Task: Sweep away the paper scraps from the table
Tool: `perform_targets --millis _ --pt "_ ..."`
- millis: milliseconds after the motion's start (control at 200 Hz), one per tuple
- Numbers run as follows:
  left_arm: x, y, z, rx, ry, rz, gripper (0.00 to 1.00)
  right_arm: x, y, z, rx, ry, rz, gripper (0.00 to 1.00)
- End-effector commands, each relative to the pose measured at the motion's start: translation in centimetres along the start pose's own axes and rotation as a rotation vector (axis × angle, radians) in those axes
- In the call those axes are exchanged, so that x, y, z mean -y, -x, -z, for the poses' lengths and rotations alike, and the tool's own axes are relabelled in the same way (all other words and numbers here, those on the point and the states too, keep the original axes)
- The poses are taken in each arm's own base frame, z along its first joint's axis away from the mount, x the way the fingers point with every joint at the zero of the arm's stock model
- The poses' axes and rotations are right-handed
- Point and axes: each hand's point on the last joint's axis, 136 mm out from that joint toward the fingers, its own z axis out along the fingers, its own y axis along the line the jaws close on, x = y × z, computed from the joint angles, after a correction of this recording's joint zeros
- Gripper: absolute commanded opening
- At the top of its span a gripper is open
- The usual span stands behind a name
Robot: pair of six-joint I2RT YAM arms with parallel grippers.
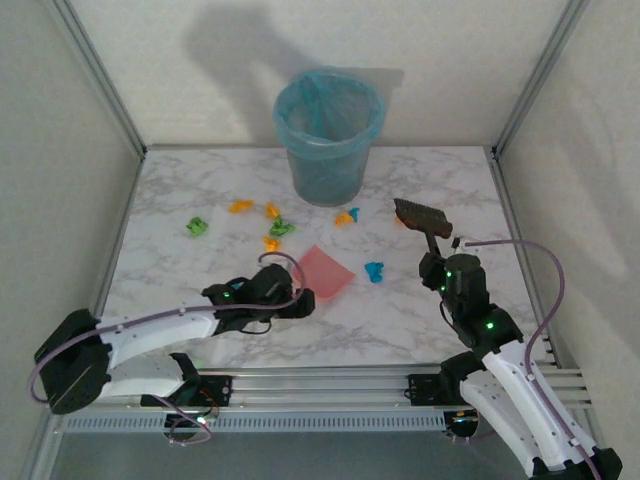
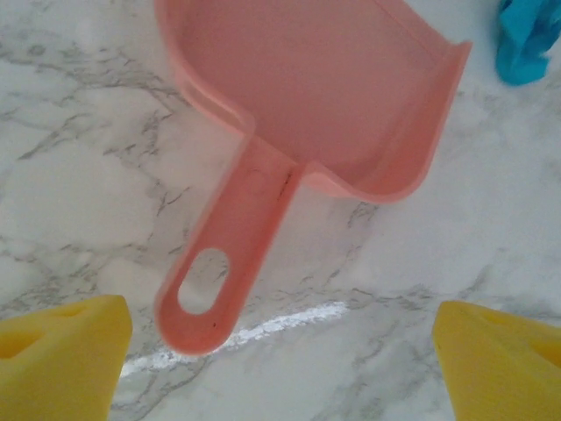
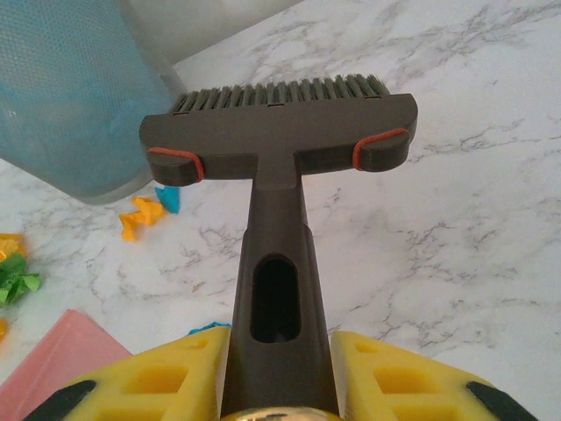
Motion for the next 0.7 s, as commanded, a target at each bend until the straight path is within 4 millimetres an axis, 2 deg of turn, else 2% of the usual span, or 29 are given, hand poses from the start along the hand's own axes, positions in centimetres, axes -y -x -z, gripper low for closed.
perform_targets --millis 0,145,466,696 --pt "-3.1 0.6 -0.6 0.058 0.296 -0.186 0.88 -0.7 1.6 0.3 0.069 0.031 -0.009 0.0" --pt "-2.5 0.8 -1.4 0.061 0.391 -0.282 0.88 -0.7 1.6 0.3 0.069 0.029 -0.006 0.0" --pt "0.6 1.2 -0.1 0.044 0.19 -0.379 0.93 -0.9 1.6 0.4 0.066 0.039 -0.007 0.0" --pt "0.1 0.9 -1.3 -0.014 0.147 -0.327 0.91 -0.9 1.7 0.5 0.069 0.044 -0.01 0.0"
